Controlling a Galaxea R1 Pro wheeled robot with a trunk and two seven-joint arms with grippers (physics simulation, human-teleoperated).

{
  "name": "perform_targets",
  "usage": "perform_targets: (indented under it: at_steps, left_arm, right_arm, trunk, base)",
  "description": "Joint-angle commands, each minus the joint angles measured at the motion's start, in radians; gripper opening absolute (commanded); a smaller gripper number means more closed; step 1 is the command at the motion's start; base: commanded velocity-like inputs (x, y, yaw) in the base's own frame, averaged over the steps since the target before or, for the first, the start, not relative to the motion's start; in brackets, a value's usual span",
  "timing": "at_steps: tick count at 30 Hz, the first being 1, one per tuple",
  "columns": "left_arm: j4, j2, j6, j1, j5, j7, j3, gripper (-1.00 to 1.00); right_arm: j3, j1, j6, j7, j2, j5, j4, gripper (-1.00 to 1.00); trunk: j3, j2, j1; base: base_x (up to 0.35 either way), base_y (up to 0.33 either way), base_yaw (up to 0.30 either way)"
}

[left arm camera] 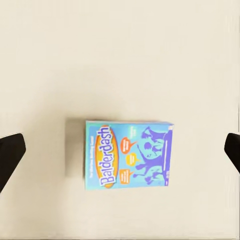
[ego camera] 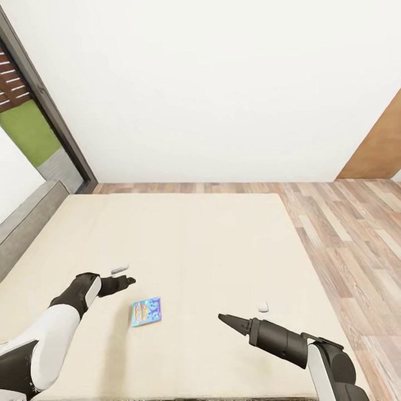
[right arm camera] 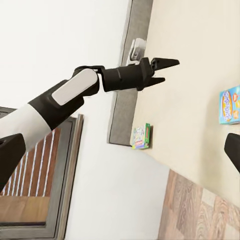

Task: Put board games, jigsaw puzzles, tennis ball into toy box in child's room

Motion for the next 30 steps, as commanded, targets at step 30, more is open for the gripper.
perform_targets:
  at_steps: [30]
  left_arm:
    - [-0.048,-0.025,0.16,-0.174,-0.013,0.009,0.007,1.0]
  right_arm:
    - [-0.013,-0.009,0.011,0.128,-0.002,-0.006,-0.002,1.0]
  trunk:
    - [-0.051,-0.002,0.0]
  base:
    - [0.0,0.0,0.0]
